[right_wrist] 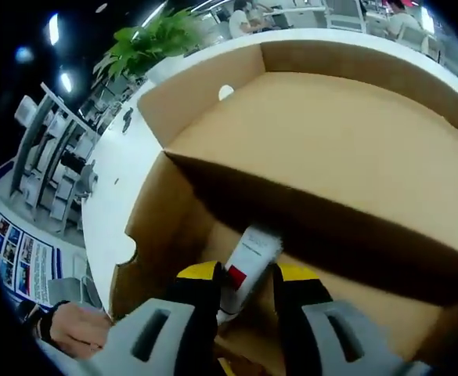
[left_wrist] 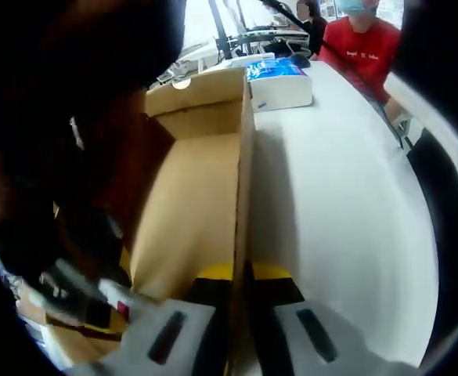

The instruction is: Operate the shoe box by opening the lid, removing the specified soft item, and placing it in the target area until the item is outside and the box remains undamaged.

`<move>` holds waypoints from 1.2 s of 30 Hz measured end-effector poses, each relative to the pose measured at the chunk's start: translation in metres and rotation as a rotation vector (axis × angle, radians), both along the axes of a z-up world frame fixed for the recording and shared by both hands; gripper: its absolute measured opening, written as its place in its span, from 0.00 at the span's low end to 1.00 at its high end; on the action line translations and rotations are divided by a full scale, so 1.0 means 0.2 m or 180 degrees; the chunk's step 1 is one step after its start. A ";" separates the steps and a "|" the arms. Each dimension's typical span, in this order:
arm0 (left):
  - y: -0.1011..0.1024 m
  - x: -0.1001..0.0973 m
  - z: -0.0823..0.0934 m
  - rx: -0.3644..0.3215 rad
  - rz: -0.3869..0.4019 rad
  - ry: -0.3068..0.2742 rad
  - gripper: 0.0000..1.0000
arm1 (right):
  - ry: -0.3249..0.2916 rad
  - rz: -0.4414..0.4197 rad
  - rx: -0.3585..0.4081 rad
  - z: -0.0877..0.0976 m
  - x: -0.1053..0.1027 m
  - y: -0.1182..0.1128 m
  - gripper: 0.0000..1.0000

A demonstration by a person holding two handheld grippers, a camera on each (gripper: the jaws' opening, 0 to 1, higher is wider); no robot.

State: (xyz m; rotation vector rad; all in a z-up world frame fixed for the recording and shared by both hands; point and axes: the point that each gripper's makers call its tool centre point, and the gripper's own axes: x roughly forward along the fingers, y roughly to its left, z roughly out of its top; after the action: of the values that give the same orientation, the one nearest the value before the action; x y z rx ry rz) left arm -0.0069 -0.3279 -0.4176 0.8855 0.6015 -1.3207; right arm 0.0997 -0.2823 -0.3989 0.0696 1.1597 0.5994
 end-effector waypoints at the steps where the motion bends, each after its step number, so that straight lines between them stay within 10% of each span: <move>1: 0.00 0.00 0.00 0.0002 -0.0010 0.0001 0.03 | -0.0003 -0.0026 -0.0026 -0.01 0.01 -0.05 0.26; 22: 0.00 -0.01 0.04 0.0002 0.0005 0.0010 0.03 | -0.0111 -0.0041 -0.0398 -0.01 -0.17 -0.61 0.27; 36: 0.01 -0.01 0.05 -0.0002 0.0013 0.0021 0.03 | -0.0320 -0.0282 -0.0528 0.01 -0.18 -0.65 0.37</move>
State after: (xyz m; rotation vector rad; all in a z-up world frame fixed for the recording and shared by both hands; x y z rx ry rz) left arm -0.0099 -0.3268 -0.4082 0.8794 0.6077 -1.3205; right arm 0.0647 -0.4121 -0.3967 -0.0502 1.0988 0.4220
